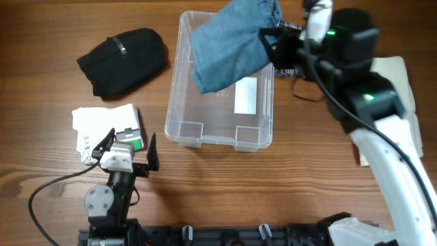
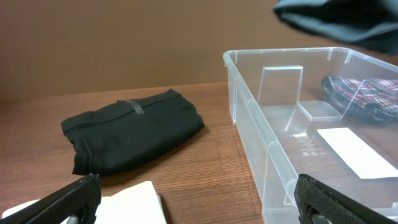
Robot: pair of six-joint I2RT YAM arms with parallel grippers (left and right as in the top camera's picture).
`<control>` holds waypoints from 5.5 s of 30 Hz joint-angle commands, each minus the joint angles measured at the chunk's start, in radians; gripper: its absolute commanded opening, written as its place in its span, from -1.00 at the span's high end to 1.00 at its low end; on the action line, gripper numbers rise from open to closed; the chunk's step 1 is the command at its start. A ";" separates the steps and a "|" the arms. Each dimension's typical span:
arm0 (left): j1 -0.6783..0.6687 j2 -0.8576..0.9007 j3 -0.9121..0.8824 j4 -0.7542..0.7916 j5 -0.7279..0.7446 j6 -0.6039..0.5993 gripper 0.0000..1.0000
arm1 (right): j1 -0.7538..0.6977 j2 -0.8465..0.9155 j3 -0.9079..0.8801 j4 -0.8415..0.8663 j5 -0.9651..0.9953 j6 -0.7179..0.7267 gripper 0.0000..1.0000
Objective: Pack container
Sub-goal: 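Lift the jeans with the right gripper and carry toward the container, then lower the jeans into the container's upper half and release, then move the right gripper to the red plaid shirt and grasp it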
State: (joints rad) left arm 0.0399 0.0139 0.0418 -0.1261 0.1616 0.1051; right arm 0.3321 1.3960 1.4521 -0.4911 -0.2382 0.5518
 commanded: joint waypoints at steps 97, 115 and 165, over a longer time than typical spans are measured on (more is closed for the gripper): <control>-0.005 -0.005 -0.008 0.003 -0.006 0.019 -1.00 | -0.371 0.542 0.034 0.088 0.362 -0.256 0.91; -0.005 -0.005 -0.008 0.004 -0.006 0.019 -1.00 | -0.380 0.760 0.034 -0.168 0.202 -0.282 0.91; -0.005 -0.005 -0.008 0.004 -0.006 0.019 -1.00 | -0.698 0.680 0.034 -0.253 0.323 -0.342 0.92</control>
State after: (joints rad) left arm 0.0399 0.0139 0.0418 -0.1261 0.1616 0.1051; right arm -0.3500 2.1075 1.4803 -0.7471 0.0029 0.2001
